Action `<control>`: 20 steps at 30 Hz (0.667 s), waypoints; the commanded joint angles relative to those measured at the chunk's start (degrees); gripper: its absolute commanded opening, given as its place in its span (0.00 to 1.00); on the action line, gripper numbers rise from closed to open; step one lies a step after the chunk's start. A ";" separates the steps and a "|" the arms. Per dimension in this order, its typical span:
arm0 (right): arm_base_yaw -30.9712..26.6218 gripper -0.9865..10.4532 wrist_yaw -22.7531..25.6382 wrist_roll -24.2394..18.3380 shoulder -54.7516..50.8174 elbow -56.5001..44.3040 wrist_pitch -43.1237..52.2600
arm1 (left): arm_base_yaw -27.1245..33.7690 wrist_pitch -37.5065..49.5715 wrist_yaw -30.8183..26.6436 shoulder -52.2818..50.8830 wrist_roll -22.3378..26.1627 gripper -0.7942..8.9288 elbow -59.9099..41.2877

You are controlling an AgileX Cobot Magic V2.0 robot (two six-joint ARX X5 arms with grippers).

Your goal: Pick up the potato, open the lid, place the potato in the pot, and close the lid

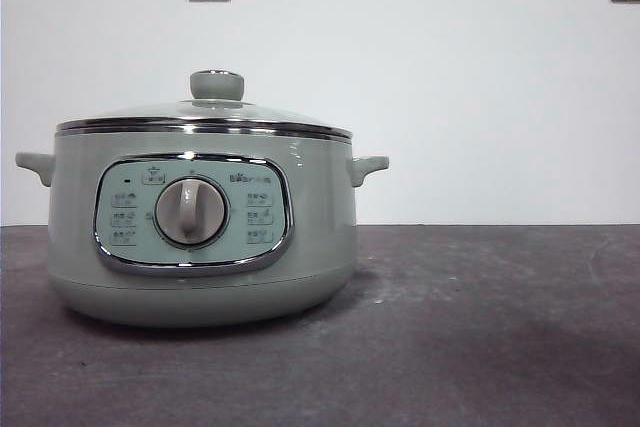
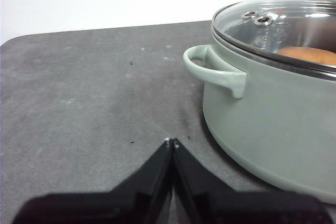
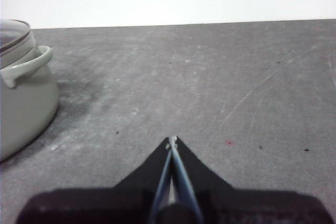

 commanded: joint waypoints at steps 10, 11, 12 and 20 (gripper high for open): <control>0.00 0.09 0.00 2.25 -0.20 -2.89 2.34 | 0.24 0.00 0.39 -0.15 -0.57 0.08 -0.81; 0.00 0.09 0.02 2.25 -0.20 -2.89 2.47 | 0.24 0.00 0.39 -0.15 -0.57 0.08 -0.81; 0.00 0.09 0.11 2.23 -0.20 -2.89 2.47 | 0.24 0.00 0.42 -0.15 -0.57 0.08 -0.81; 0.00 0.09 0.15 2.23 -0.15 -2.89 2.47 | 0.24 0.00 0.42 -0.15 -0.57 0.08 -0.81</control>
